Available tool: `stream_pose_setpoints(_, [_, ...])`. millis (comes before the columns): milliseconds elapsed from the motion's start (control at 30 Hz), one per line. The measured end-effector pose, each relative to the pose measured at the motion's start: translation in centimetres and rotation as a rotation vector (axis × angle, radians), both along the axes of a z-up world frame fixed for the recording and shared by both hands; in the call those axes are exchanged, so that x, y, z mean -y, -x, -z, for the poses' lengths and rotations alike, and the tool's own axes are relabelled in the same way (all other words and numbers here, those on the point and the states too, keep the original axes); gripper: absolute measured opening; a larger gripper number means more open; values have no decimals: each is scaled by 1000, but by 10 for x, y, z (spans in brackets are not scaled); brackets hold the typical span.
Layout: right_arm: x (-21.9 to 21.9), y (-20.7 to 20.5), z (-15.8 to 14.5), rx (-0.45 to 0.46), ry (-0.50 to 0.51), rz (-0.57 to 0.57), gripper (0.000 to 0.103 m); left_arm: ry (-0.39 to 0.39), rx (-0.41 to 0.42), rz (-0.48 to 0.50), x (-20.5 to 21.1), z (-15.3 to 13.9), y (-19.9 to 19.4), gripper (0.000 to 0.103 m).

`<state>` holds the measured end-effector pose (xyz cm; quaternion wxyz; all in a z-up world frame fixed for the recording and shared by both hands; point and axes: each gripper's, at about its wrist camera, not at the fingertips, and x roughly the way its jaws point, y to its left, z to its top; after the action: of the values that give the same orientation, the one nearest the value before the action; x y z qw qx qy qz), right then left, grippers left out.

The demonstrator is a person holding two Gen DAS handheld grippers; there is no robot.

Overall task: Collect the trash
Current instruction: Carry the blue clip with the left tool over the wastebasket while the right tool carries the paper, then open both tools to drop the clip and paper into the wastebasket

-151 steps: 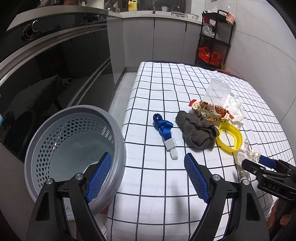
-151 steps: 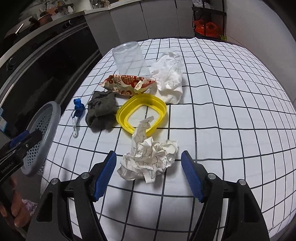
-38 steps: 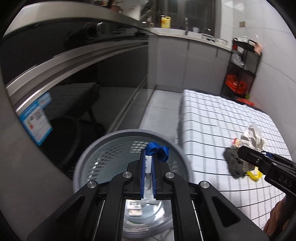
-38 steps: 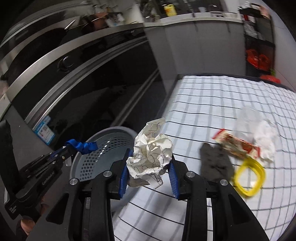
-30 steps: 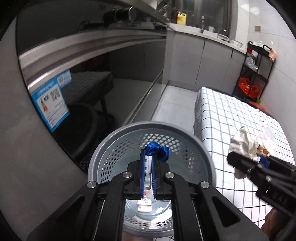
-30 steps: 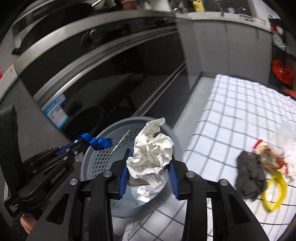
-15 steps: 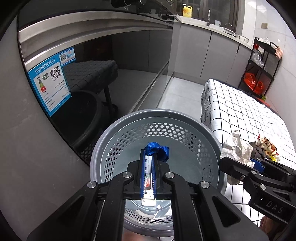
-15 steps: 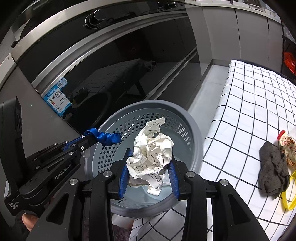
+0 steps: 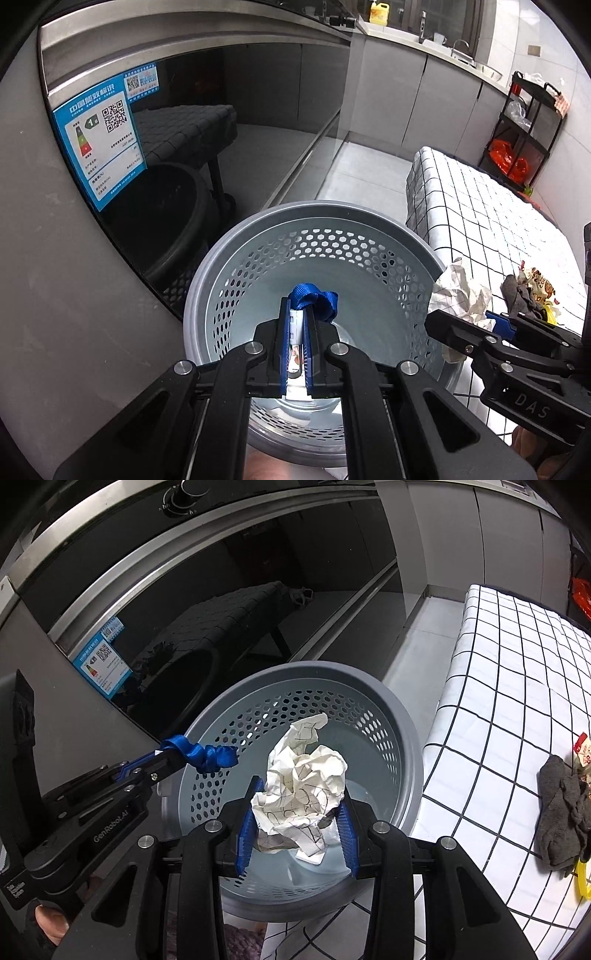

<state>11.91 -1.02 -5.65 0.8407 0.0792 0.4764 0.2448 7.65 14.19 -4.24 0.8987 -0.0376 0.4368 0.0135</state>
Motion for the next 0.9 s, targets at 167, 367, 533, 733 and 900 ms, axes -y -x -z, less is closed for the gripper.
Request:
stream_pose_setpoints(167, [-2,-1,1,-3,3,-1,38,-8,-7,1,1,2,0,7])
stream_pose_setpoints(367, [-1,-2,2,-2,-6,0,44,-12,-15,-12,-1,3,-1,8])
stream_pose_setpoints(533, [5,-2,0,7,-17,20,54,-17,-12,-32,-5,2,-1,42])
stream_pose_setpoints(733, [9,-2,-1,9,-22,23,54,-21,2,-39,-7,0,1,53])
stream_pose_setpoints(900, [9,-2,-2,14,-20,23,54,-21,2,-40,-8,-1,1,53])
